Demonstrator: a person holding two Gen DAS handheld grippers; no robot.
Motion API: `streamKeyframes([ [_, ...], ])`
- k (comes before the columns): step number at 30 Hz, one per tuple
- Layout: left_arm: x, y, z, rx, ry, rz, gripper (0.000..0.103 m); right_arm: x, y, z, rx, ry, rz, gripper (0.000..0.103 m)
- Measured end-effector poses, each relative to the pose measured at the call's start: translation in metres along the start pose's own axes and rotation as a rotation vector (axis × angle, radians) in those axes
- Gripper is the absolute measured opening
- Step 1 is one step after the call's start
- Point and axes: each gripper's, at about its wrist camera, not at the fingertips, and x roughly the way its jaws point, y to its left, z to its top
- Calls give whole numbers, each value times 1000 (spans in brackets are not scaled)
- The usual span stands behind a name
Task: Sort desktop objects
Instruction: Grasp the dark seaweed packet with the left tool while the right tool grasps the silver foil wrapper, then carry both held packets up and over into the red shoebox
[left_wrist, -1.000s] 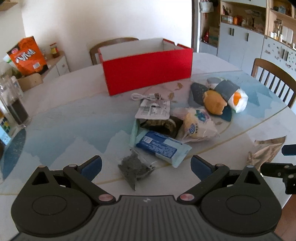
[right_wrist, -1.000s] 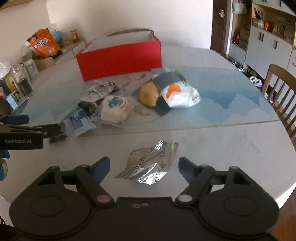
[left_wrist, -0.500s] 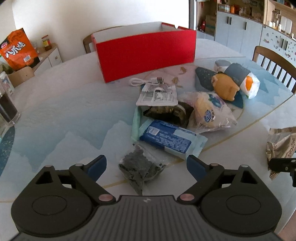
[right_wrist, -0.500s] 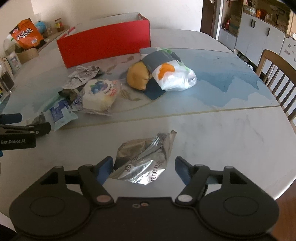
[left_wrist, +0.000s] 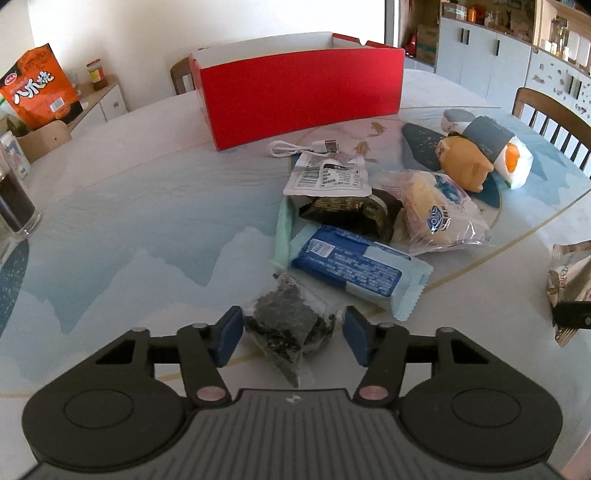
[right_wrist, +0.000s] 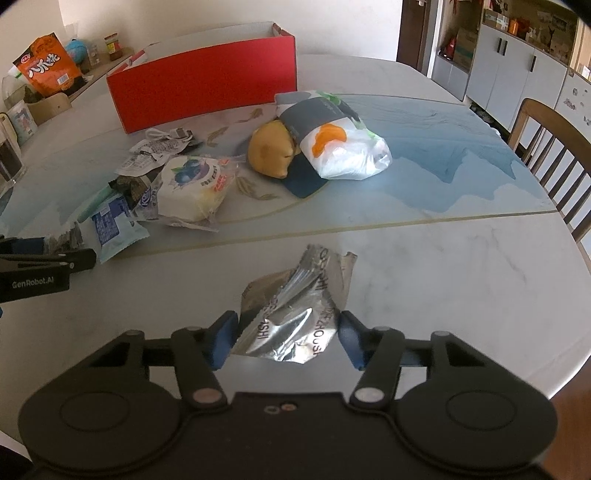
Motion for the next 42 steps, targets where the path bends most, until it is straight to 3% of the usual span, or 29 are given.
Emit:
streamKeyframes([
  [1, 0, 1, 0, -3, 0, 4, 49, 0, 0, 0, -4, 0, -2, 53],
  [5, -2, 2, 0, -20, -1, -2, 44, -3, 0, -1, -11, -1, 3, 50],
  [11, -10, 1, 0, -33, -9, 4, 42, -8, 1, -1, -27, -14, 15, 41],
  [30, -58, -25, 27, -28, -72, -11, 42, -49, -4, 16, -53, -114, 67, 40],
  [42, -78, -24, 71, -12, -107, -23, 42, -70, 3, 57, -81, -179, 114, 40],
])
